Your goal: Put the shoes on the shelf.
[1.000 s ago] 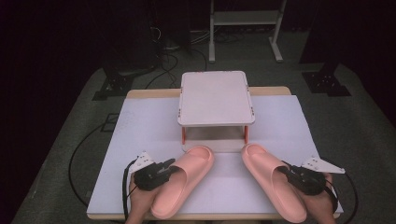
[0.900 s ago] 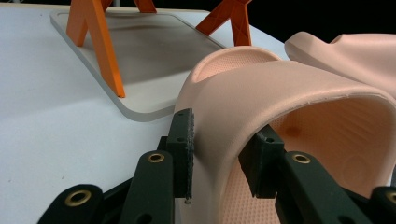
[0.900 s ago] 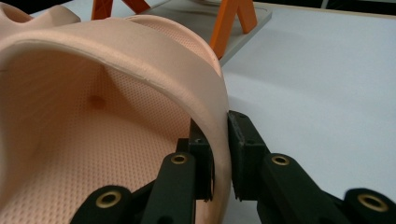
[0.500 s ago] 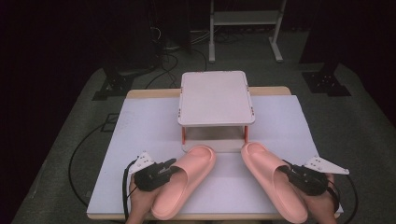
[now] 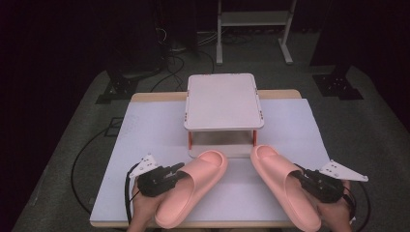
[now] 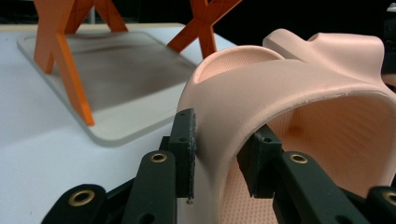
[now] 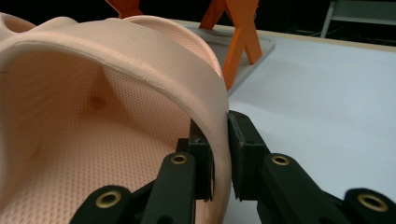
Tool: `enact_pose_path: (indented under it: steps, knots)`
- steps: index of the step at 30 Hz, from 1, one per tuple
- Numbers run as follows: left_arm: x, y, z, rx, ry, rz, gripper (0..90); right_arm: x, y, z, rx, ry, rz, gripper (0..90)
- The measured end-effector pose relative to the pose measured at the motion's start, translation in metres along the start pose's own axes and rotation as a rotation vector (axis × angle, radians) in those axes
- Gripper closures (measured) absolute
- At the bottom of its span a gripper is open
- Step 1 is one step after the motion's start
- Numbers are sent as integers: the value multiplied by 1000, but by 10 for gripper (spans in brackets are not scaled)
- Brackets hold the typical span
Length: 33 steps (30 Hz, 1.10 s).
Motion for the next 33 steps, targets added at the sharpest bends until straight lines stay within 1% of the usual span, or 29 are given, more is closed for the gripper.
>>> enact_pose_path:
  steps: [4,13,16,19,21,22,23,31,32,33]
  knots:
    - [1,-4,-11,-2,-14,18,689,3,6,-6,5,-14,-21,798]
    - [6,-11,-41,-32,-28,47,690,15,17,-22,24,-41,-30,798]
    - [8,-12,-50,-50,-32,51,692,19,20,-29,32,-51,-28,798]
    - [10,-13,-58,-53,-38,57,693,22,23,-36,37,-59,-28,799]
    - [11,-13,-63,-63,-41,61,695,24,24,-42,40,-63,-25,798]
    - [12,-13,-65,-59,-46,63,695,25,26,-47,45,-68,-26,799]
    - [12,-13,-67,-63,-47,63,695,25,26,-47,45,-68,-26,799]
    - [12,-11,-82,-56,-48,81,707,28,32,-72,56,-86,-22,798]
    - [12,-10,-84,-54,-52,83,708,28,33,-78,59,-89,-21,799]
    - [12,-10,-86,-55,-53,83,708,28,33,-78,59,-89,-21,799]
Point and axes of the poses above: each handheld gripper's, and its own axes: x roughly backward along the jaws, z roughly out of its underside, y roughly to its left, the point moved 3 cm from there along -x, roughly forward along the jaws, and after that the axes turned 7 degrees about -x, right-handed, at the moved point
